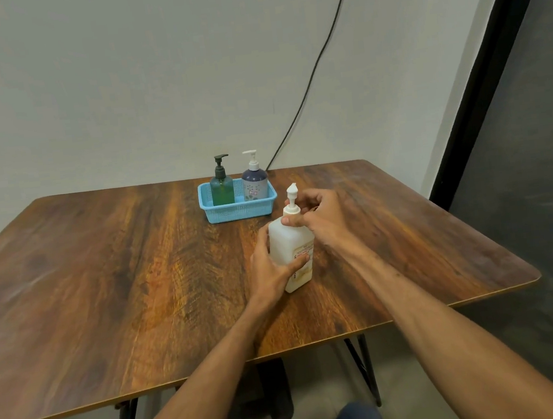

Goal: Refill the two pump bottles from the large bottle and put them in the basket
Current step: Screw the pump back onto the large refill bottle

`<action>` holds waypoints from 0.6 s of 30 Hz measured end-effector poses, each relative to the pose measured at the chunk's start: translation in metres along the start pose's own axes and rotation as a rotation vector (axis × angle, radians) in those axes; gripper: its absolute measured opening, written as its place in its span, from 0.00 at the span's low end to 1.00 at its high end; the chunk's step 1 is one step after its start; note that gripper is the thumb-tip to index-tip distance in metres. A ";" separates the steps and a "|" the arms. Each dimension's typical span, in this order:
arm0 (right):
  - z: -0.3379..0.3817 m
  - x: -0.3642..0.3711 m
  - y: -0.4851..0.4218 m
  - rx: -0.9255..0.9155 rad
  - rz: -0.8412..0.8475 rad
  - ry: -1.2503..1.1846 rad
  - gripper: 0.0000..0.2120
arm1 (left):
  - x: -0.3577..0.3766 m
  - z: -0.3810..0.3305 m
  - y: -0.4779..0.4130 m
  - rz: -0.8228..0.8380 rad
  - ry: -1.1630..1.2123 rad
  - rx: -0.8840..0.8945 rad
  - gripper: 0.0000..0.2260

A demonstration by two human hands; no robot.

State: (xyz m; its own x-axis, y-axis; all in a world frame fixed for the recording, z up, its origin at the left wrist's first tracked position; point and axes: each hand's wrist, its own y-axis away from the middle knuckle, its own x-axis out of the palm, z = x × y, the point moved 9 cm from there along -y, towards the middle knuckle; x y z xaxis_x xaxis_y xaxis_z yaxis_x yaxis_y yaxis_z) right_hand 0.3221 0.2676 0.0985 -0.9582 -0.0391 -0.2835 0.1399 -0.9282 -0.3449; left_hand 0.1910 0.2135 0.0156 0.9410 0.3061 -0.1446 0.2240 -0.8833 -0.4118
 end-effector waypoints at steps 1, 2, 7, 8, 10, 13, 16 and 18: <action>-0.002 0.000 -0.001 0.013 0.032 0.004 0.14 | 0.001 0.000 0.000 0.002 -0.005 0.000 0.36; -0.005 0.001 -0.001 0.036 0.071 0.008 0.15 | 0.001 0.001 0.000 0.002 -0.009 0.000 0.36; -0.008 0.001 0.002 0.036 0.054 0.040 0.13 | -0.001 0.000 0.001 -0.012 -0.017 0.016 0.36; -0.007 0.000 0.003 0.032 0.029 0.035 0.14 | -0.001 -0.001 0.001 -0.017 -0.019 0.021 0.35; -0.007 -0.001 0.005 0.040 -0.020 0.029 0.15 | -0.001 -0.003 0.002 -0.029 -0.021 0.026 0.35; -0.004 -0.003 0.009 0.038 -0.067 0.041 0.18 | -0.001 -0.003 0.002 -0.037 -0.018 0.018 0.34; 0.003 -0.002 0.016 -0.007 -0.095 0.026 0.20 | -0.001 -0.002 0.001 -0.009 -0.018 0.008 0.34; 0.000 0.000 0.020 -0.022 -0.049 -0.003 0.26 | 0.000 0.001 -0.002 0.046 -0.027 -0.022 0.34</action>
State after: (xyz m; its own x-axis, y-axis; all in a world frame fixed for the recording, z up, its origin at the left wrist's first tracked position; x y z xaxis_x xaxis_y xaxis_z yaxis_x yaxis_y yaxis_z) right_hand 0.3253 0.2493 0.0919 -0.9649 0.0050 -0.2627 0.0981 -0.9207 -0.3778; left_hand 0.1904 0.2158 0.0154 0.9432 0.2742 -0.1878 0.1863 -0.9042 -0.3844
